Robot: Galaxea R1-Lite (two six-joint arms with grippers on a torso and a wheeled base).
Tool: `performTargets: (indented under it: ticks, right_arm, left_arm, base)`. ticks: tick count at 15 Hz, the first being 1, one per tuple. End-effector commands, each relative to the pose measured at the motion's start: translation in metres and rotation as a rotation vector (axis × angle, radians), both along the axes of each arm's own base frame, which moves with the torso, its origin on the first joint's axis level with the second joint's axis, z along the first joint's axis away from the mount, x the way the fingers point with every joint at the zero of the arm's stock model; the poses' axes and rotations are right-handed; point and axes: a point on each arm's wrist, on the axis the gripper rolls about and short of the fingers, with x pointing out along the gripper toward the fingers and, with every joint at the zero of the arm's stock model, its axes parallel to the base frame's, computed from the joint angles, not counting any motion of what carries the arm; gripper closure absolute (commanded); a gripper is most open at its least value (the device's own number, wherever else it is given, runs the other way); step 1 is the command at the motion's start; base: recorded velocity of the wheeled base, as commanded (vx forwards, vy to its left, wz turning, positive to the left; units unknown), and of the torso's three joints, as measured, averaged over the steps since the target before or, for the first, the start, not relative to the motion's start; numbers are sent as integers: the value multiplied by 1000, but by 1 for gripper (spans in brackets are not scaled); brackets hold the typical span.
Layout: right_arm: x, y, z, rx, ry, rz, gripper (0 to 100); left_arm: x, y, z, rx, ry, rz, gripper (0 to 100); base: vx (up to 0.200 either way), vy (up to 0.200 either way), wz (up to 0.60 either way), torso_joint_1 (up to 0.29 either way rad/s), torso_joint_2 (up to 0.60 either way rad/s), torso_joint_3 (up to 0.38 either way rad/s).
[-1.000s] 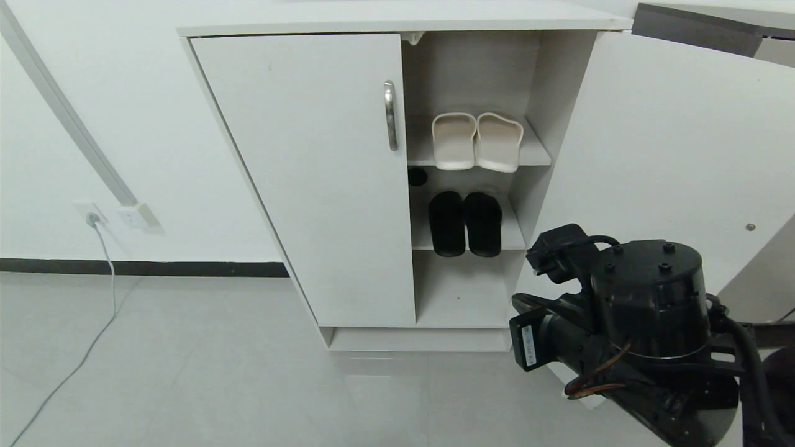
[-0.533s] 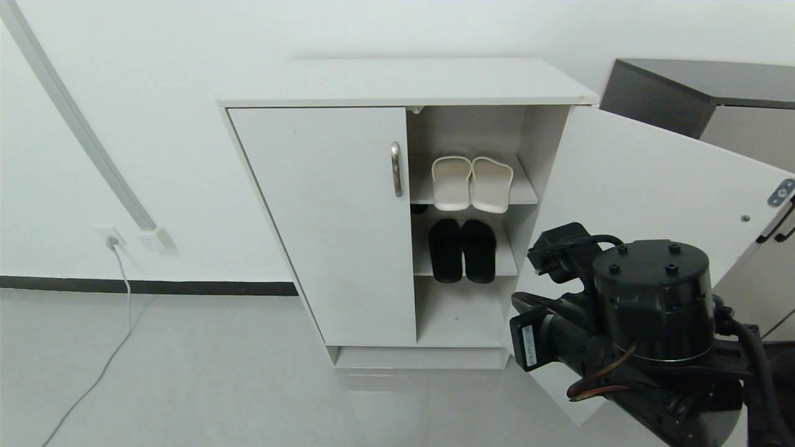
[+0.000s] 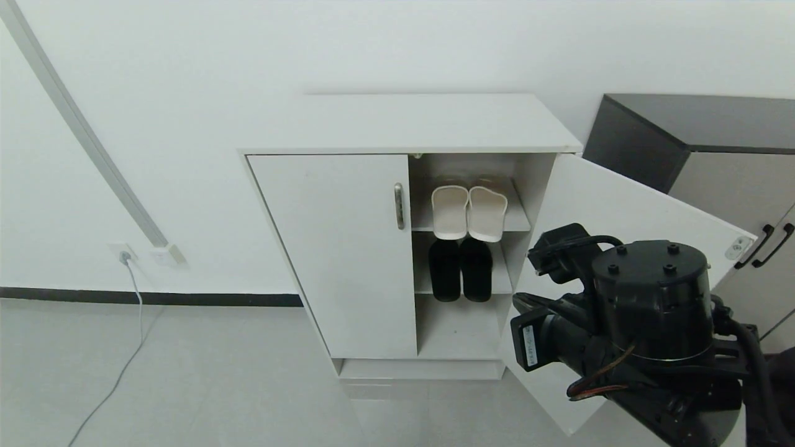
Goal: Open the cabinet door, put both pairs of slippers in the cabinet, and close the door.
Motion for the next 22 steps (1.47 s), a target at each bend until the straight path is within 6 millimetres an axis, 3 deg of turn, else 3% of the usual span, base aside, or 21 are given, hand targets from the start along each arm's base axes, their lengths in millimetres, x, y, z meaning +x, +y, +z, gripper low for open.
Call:
performTargets:
  ticks: [1,16,22]
  right_arm:
    - [0,0,0,-2,1,-1,100]
    - [0,0,-1,-1,2,-1,100]
    - [0,0,-5,-16,11,1,100]
  left_arm:
    - [0,0,0,-1,1,0,100]
    - [0,0,0,-1,1,0,100]
    - [0,0,0,-1,1,1,100]
  base:
    - [0,0,0,188,-496,-315]
    - [0,0,0,234,-547,-313]
    - [0,0,0,90,-197,-108]
